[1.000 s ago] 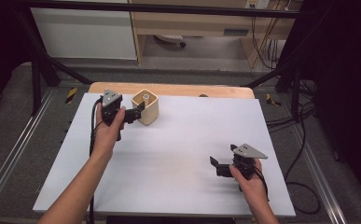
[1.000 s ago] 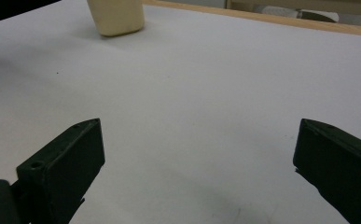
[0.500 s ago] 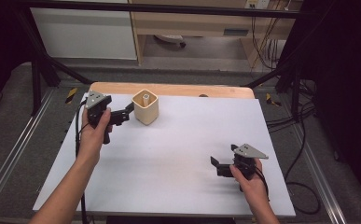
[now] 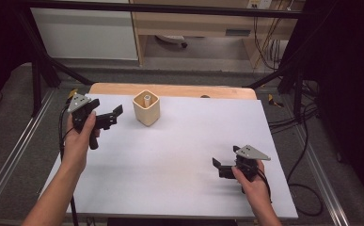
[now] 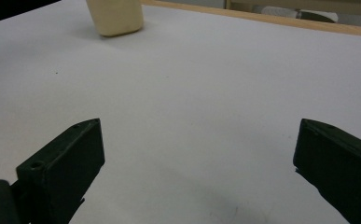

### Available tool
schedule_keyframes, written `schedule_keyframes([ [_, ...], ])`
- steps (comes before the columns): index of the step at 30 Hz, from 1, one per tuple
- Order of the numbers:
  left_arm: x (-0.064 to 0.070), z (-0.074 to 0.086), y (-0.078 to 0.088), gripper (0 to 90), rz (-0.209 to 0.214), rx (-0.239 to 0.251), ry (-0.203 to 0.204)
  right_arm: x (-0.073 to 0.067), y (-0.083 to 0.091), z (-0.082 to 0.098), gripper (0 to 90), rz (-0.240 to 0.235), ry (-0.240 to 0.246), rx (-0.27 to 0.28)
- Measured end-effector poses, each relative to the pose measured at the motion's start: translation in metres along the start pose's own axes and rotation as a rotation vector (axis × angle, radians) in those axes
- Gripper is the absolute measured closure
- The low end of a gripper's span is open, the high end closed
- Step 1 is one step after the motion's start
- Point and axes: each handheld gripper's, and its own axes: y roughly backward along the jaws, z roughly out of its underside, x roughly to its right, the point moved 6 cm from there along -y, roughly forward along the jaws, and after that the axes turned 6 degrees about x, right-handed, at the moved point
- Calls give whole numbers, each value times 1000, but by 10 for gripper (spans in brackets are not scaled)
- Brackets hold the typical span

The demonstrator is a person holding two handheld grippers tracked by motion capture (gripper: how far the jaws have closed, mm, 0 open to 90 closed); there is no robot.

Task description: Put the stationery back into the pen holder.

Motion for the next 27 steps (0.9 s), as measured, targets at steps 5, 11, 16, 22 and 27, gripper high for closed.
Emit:
schedule_keyframes([
  [5, 2, 1, 12, 39, 5, -13, -24, 2, 1, 0, 25, 5, -6, 0],
  [11, 2, 6, 28, 39, 3, -22, -38, 3, 4, -1, 27, 3, -8, 3],
  [16, -1, 13, 40, 39, -2, -22, -30, 5, 8, -3, 28, 9, 9, 2],
  [22, -7, 27, 53, 42, -18, -24, -24, 6, 10, -3, 28, 9, 9, 0],
  [27, -12, 52, 61, 56, -29, -48, 1, 8, 11, -2, 28, 16, 29, -9],
])
